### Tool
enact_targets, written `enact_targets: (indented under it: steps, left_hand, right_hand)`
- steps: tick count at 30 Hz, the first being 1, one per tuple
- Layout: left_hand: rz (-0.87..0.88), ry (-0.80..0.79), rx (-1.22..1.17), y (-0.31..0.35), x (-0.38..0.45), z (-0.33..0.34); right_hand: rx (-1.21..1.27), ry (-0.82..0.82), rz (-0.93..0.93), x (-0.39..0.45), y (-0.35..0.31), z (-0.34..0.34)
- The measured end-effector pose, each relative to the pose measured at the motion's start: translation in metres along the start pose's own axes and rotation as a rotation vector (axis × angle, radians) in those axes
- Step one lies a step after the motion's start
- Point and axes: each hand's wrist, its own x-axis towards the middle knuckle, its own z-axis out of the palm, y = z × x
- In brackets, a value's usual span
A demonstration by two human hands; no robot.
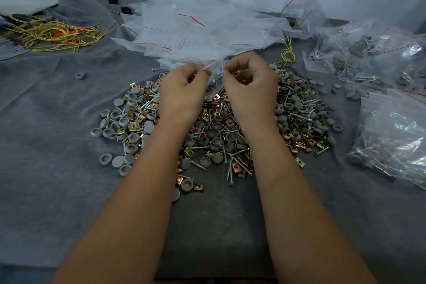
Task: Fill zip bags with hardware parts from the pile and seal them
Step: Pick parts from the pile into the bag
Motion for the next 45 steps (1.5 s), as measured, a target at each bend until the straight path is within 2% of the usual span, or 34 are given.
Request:
enact_targets:
  steps: [9, 16, 21, 29, 32, 40, 45]
  left_hand:
    - [0.02, -0.016, -0.058, 0.004, -0.002, -0.001]
    - [-0.038, 0.028, -0.088, 0.005, -0.002, 0.0]
    - [-0.11, 0.072, -0.081, 0.002, 0.001, -0.002]
    - [-0.17, 0.111, -0.129, 0.002, 0.003, -0.004]
    - [-0.178, 0.116, -0.123, 0.003, 0.004, -0.004]
    - [-0.172, 0.14, -0.149, 0.003, 0.005, -0.004]
    - [-0.182, 0.151, -0.165, 0.004, 0.005, -0.004]
  right_hand:
    - [-0.147, -0.081, -0.048, 0.0, 0.006, 0.001]
    - [-0.059, 0.038, 0.026, 0.002, 0.002, -0.002]
    - [-0.126, 0.1, 0.146, 0.006, 0.003, -0.008]
    - [-0.62, -0.282, 0.177, 0.005, 0.006, -0.011]
    - [-0.784, -0.394, 0.099, 0.006, 0.004, -0.014]
    - [-1.002, -0.529, -0.128, 0.003, 0.016, -0.006]
    - [-1.041, -0.602, -0.159, -0.002, 0.024, 0.0]
